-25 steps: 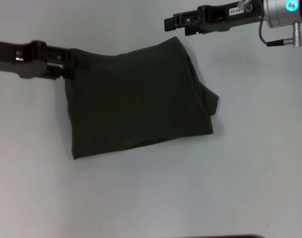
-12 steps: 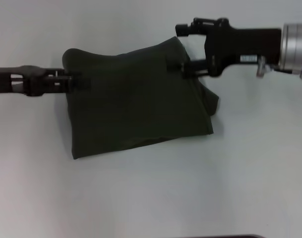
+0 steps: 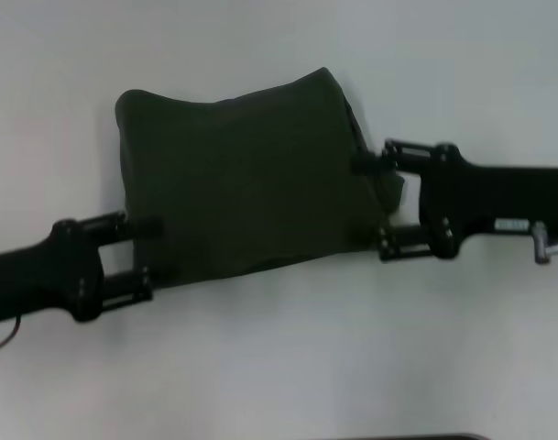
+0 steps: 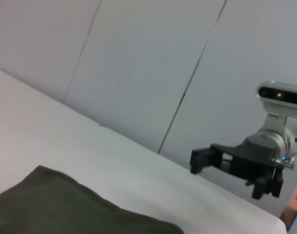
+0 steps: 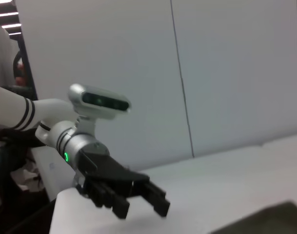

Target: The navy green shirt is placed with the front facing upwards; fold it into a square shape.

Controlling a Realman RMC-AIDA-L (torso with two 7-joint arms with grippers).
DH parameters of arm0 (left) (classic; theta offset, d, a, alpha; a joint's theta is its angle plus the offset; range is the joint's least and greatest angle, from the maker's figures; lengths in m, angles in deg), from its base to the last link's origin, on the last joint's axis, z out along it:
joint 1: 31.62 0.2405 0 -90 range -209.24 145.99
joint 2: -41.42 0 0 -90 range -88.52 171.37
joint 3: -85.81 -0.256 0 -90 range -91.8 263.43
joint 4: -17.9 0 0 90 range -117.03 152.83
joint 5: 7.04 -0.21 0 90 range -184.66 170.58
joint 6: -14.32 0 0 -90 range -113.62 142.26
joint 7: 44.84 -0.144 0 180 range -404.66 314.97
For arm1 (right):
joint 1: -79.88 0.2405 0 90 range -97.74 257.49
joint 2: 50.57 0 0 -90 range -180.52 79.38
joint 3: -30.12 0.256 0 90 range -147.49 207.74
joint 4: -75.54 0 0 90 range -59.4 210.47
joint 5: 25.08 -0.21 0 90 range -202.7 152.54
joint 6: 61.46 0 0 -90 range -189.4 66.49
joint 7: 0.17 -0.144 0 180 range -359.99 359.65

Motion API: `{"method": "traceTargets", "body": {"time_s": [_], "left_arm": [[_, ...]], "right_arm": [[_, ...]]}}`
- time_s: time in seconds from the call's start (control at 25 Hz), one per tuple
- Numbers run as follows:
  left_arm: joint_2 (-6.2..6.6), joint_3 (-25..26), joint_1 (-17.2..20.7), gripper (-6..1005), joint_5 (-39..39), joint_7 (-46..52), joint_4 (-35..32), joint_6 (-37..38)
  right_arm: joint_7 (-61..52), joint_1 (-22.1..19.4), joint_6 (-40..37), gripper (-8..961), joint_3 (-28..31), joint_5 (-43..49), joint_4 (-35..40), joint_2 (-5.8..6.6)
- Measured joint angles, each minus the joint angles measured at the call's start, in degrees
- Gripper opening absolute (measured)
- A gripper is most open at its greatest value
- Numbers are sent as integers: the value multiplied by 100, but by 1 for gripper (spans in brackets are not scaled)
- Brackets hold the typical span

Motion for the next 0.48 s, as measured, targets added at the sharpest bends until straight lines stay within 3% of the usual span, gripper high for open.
{"method": "traceTargets", "body": {"time_s": [0.12,0.32,0.48], "left_arm": [[24,1,252,661,49,-317,225,107],[142,-54,368,658,21,-771,569,179],[169,-70,439,658,14,-1411,779,230]], "right_arm": [[32,-171,-113,898,-11,81,-51,7],[1204,-419,-251,898,22,98,-809,-4],[1429,-446,-227,898,32,96,-1116,-8]]}}
